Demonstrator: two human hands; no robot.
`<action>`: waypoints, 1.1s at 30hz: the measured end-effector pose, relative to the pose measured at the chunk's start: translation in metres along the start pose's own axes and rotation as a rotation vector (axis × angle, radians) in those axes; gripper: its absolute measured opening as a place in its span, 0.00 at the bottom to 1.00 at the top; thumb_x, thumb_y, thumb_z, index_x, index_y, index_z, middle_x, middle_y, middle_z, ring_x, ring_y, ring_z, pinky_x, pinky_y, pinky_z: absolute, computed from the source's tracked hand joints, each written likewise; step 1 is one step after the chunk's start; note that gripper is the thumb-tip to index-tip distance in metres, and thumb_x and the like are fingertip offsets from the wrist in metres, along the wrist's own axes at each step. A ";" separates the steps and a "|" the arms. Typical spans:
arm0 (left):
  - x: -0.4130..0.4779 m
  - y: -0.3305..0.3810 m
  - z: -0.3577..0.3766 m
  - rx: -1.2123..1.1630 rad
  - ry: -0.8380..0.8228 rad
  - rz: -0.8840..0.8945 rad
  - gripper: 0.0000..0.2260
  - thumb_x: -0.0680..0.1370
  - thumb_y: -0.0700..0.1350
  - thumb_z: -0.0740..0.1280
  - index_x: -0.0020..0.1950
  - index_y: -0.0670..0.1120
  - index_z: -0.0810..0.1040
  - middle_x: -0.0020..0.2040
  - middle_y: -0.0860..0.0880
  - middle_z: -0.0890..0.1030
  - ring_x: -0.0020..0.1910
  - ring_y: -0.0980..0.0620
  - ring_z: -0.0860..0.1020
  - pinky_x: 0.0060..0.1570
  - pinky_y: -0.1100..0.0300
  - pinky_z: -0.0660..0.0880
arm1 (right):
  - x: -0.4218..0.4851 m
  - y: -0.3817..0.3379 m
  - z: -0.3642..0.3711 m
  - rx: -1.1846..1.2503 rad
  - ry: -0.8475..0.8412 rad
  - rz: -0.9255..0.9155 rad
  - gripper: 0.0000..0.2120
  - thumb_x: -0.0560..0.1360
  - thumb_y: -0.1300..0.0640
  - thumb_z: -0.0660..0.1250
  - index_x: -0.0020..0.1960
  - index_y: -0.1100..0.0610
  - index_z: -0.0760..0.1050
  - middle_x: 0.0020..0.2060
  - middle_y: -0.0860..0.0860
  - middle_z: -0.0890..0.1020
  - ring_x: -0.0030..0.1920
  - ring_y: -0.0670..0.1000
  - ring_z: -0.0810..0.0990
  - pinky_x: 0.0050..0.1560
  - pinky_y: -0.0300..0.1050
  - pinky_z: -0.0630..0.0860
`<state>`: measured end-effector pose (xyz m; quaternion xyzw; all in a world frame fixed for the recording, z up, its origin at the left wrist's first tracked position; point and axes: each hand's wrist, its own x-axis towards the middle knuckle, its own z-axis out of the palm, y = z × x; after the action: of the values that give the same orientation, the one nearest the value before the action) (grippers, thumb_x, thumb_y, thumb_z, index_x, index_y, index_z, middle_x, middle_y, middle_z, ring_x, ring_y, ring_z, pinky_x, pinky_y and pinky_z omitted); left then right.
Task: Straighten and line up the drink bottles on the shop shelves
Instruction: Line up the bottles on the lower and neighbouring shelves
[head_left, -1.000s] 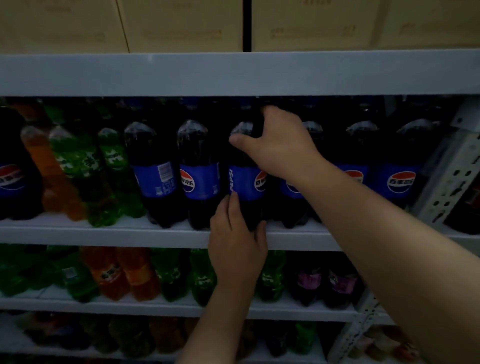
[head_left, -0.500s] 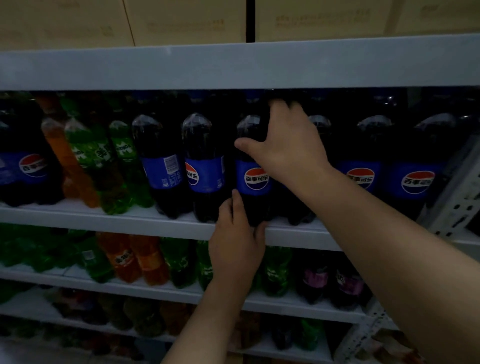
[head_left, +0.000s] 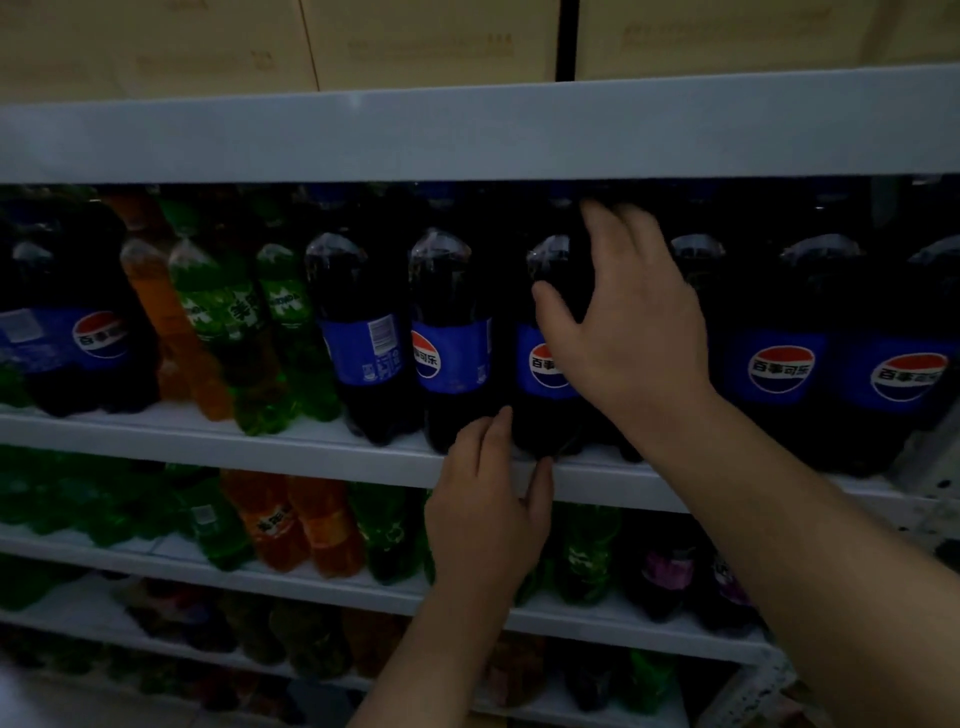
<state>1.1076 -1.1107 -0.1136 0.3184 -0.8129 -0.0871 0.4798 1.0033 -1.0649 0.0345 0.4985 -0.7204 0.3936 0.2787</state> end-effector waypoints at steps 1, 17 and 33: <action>0.001 -0.010 -0.005 -0.022 0.039 -0.023 0.23 0.74 0.53 0.67 0.66 0.45 0.73 0.59 0.48 0.76 0.53 0.52 0.77 0.41 0.64 0.74 | -0.004 -0.009 0.003 -0.017 0.073 -0.055 0.25 0.75 0.48 0.64 0.68 0.59 0.69 0.63 0.55 0.73 0.54 0.56 0.77 0.43 0.49 0.78; 0.004 -0.067 -0.035 -0.251 -0.190 -0.022 0.27 0.74 0.54 0.62 0.72 0.49 0.66 0.69 0.51 0.65 0.65 0.53 0.70 0.57 0.56 0.75 | 0.043 -0.072 0.052 0.039 -0.200 0.225 0.23 0.65 0.39 0.72 0.55 0.50 0.74 0.46 0.45 0.78 0.45 0.46 0.75 0.38 0.37 0.70; 0.030 -0.057 -0.015 -0.267 -0.065 -0.159 0.32 0.74 0.54 0.71 0.73 0.45 0.63 0.70 0.46 0.70 0.67 0.49 0.71 0.60 0.54 0.72 | 0.040 -0.064 0.045 0.042 -0.158 0.185 0.27 0.64 0.40 0.75 0.58 0.52 0.75 0.53 0.48 0.80 0.50 0.46 0.76 0.47 0.38 0.70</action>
<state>1.1349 -1.1713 -0.1094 0.3121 -0.7815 -0.2421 0.4830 1.0488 -1.1358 0.0607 0.4651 -0.7745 0.3922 0.1732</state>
